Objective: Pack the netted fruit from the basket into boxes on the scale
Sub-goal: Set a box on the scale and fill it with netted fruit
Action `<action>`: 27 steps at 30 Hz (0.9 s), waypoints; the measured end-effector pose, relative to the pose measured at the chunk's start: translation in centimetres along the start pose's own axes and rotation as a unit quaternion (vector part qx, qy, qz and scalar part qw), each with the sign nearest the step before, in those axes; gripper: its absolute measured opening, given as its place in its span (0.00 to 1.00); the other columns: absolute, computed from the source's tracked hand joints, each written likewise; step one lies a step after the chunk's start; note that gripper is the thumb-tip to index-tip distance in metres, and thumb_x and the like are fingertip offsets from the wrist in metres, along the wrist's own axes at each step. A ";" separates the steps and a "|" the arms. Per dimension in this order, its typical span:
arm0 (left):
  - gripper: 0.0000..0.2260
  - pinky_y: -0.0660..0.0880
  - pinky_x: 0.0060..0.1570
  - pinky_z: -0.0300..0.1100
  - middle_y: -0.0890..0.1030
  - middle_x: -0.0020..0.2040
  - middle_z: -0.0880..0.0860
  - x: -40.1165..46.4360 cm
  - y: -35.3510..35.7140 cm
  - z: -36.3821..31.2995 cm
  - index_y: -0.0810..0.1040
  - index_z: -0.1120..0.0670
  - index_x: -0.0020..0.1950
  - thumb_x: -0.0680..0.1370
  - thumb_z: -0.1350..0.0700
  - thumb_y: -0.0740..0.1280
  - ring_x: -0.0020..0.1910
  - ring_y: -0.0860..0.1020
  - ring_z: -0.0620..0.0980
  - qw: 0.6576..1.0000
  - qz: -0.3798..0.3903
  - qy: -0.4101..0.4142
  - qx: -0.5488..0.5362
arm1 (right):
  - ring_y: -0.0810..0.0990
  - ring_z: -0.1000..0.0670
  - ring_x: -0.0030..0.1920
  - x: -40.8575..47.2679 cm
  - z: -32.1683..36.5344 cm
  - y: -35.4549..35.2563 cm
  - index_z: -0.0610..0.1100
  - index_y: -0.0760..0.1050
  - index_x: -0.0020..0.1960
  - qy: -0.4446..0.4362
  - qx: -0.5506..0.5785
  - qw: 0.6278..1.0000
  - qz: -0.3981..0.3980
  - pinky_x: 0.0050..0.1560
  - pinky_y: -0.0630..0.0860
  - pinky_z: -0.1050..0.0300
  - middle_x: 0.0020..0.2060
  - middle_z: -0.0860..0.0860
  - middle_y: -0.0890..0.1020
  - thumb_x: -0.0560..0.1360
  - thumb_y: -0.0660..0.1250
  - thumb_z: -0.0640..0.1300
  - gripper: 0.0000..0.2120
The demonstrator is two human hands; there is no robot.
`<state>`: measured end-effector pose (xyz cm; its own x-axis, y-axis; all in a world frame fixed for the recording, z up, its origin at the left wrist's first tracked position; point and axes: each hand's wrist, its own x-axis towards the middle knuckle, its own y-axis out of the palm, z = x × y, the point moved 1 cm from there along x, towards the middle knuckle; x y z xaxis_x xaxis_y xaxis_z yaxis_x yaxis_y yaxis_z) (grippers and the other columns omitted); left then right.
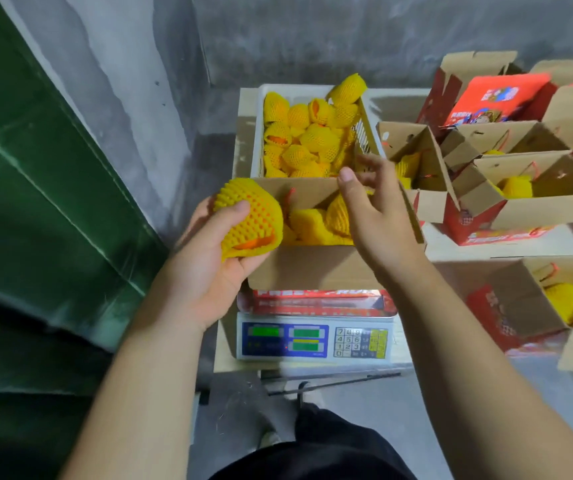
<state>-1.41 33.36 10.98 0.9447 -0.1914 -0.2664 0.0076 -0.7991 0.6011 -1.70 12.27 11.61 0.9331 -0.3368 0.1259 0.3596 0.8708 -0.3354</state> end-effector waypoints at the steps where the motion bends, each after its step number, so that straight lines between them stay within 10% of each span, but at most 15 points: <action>1: 0.25 0.83 0.56 0.55 0.83 0.65 0.58 -0.6 0.1 0.2 0.75 0.54 0.73 0.76 0.58 0.72 0.62 0.84 0.57 1.000 0.021 0.015 0.013 | 0.79 0.54 0.64 -1.3 0.9 0.4 0.52 0.72 0.72 0.036 0.066 0.996 0.055 0.68 0.76 0.44 0.62 0.52 0.80 0.81 0.63 0.62 0.23; 5: 0.27 0.81 0.57 0.51 0.82 0.66 0.59 -2.0 1.2 0.9 0.72 0.55 0.75 0.77 0.60 0.73 0.64 0.82 0.57 0.988 0.081 0.083 0.103 | 0.84 0.45 0.62 -4.7 3.7 1.6 0.46 0.77 0.68 0.109 0.229 0.936 0.245 0.65 0.80 0.42 0.61 0.46 0.84 0.84 0.64 0.53 0.17; 13: 0.30 0.80 0.57 0.40 0.81 0.66 0.42 -3.6 1.6 2.2 0.69 0.39 0.71 0.73 0.44 0.80 0.66 0.81 0.45 0.923 0.060 0.223 0.309 | 0.79 0.37 0.68 -5.3 3.8 0.1 0.35 0.72 0.72 0.205 0.363 0.881 0.223 0.67 0.76 0.36 0.67 0.35 0.79 0.83 0.64 0.40 0.19; 18: 0.24 0.83 0.58 0.52 0.83 0.63 0.45 -4.7 0.7 3.7 0.77 0.38 0.69 0.74 0.43 0.79 0.62 0.83 0.49 0.897 0.035 0.247 0.365 | 0.82 0.37 0.63 -6.8 2.7 0.6 0.38 0.76 0.66 0.204 0.382 0.866 0.249 0.64 0.79 0.39 0.63 0.35 0.81 0.84 0.64 0.45 0.15; 23: 0.23 0.80 0.63 0.53 0.81 0.68 0.50 -6.3 0.3 3.7 0.77 0.38 0.70 0.76 0.49 0.78 0.66 0.81 0.51 0.904 0.029 0.233 0.358 | 0.76 0.36 0.59 -7.8 2.0 1.7 0.33 0.72 0.70 0.233 0.382 0.843 0.300 0.69 0.66 0.30 0.64 0.30 0.77 0.84 0.63 0.47 0.21; 27: 0.16 0.81 0.61 0.46 0.83 0.63 0.43 -7.2 -0.9 3.2 0.78 0.36 0.64 0.78 0.49 0.73 0.65 0.81 0.44 0.935 -0.041 0.174 0.306 | 0.84 0.46 0.49 -7.0 1.0 1.0 0.45 0.79 0.60 0.294 0.417 0.818 0.265 0.54 0.80 0.49 0.52 0.44 0.85 0.84 0.61 0.54 0.15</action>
<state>-9.30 33.70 9.97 0.9994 -0.0040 0.0334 -0.0045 -0.9999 0.0166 -7.89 15.89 11.36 0.8841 0.2671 -0.3835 0.0105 0.8091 0.5876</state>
